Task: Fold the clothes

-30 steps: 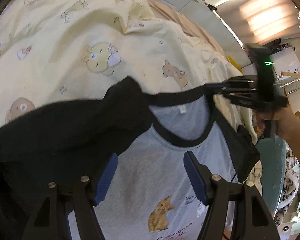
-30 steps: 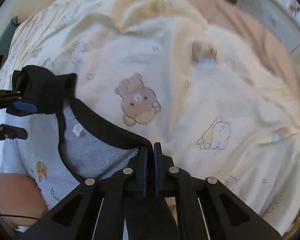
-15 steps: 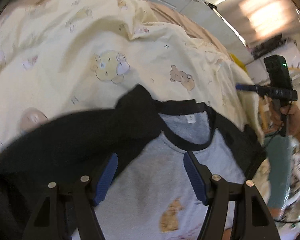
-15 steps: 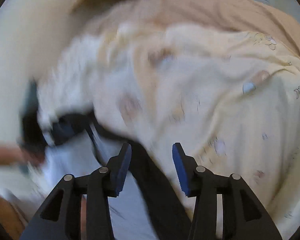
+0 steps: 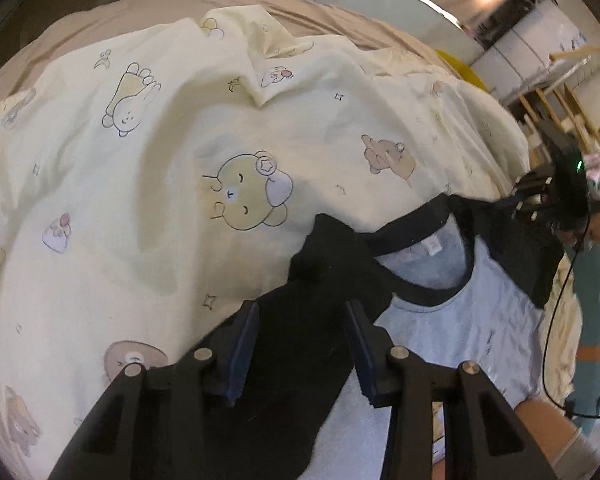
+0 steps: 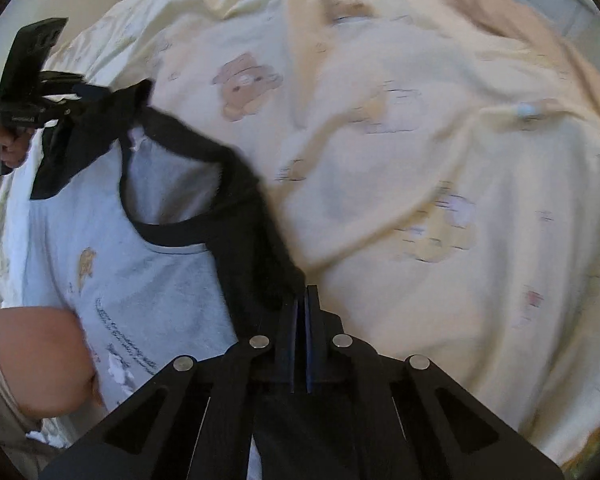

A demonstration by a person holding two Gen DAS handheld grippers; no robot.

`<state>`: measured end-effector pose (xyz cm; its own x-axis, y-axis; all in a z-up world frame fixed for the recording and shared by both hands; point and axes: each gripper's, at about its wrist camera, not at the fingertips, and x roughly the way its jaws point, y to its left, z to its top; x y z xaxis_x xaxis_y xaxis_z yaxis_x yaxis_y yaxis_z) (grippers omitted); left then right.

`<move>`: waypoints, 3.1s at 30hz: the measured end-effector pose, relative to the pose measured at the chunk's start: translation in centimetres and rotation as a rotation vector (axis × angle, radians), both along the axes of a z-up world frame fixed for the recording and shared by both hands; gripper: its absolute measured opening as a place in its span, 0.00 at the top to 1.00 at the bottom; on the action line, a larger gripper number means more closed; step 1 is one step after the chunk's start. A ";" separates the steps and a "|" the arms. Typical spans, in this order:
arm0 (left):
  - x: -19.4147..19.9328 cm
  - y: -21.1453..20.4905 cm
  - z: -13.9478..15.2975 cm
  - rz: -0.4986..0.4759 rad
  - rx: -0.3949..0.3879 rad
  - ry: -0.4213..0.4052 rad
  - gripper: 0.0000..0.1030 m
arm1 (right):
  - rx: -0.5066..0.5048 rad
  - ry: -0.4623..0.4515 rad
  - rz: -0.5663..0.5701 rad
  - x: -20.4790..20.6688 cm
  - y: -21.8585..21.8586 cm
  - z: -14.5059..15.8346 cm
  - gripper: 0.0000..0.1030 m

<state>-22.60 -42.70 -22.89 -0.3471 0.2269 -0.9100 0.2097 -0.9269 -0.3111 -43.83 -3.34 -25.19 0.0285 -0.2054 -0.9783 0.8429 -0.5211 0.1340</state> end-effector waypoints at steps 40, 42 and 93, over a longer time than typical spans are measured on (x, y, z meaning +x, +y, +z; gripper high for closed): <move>-0.1 -2.4 3.6 0.084 -0.191 0.082 0.99 | -0.308 -0.121 -0.409 -2.6 2.7 -0.4 0.77; -1.3 1.3 3.3 -0.044 -0.087 0.099 1.00 | -0.285 -0.138 -0.388 -2.1 2.1 -0.5 0.77; -22.4 30.0 1.8 -0.362 0.154 0.013 0.65 | -0.418 0.084 -1.037 9.2 36.5 4.8 0.14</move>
<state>-45.00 -12.67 -21.06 -0.2307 0.4706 -0.8517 -0.1276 -0.8824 -0.4530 -34.61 33.18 -20.41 -0.4097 -0.4043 -0.8177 0.0416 -0.9037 0.4260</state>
